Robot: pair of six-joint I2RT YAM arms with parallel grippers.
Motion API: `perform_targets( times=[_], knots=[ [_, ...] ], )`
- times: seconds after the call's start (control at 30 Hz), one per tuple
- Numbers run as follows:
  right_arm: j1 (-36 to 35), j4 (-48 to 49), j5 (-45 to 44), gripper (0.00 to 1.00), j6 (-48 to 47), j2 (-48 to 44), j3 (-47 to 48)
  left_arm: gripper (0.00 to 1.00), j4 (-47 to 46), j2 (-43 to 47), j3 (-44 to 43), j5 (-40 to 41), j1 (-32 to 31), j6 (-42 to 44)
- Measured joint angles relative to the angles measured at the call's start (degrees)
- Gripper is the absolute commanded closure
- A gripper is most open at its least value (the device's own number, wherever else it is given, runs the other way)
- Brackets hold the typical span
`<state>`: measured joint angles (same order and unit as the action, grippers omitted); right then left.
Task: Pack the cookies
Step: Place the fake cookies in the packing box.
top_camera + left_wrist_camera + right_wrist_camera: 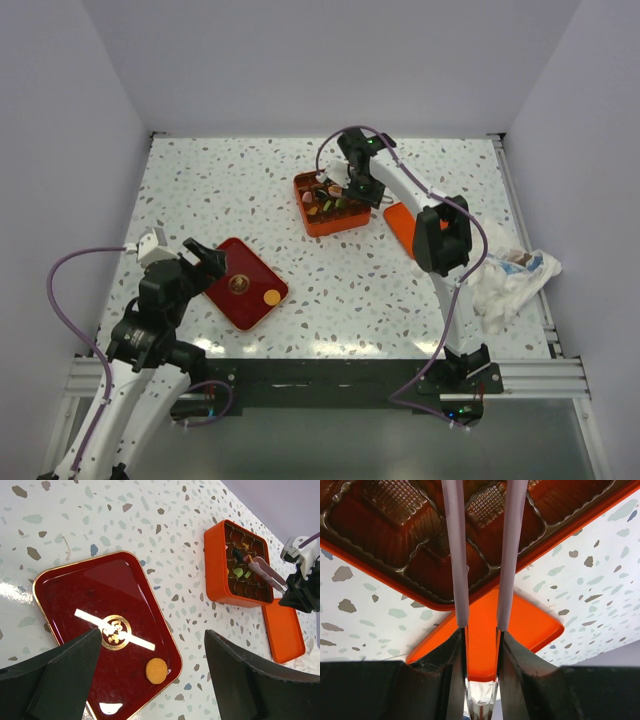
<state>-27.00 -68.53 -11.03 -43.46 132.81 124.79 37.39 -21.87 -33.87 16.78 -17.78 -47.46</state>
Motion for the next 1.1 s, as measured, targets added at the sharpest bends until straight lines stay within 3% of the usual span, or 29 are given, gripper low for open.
perform_targets(
  times=[0.63, 1.1],
  knots=[
    [0.13, 0.02, 0.07, 1.0, 1.57, -0.02, 0.0, 0.12, 0.0, 0.0, -0.02, -0.02, 0.0, 0.0],
    [1.2, -0.11, 1.84, 1.0, 4.83, -1.42, 0.02, 0.12, -0.02, -0.04, -0.02, -0.07, 0.0, 0.02]
  ],
)
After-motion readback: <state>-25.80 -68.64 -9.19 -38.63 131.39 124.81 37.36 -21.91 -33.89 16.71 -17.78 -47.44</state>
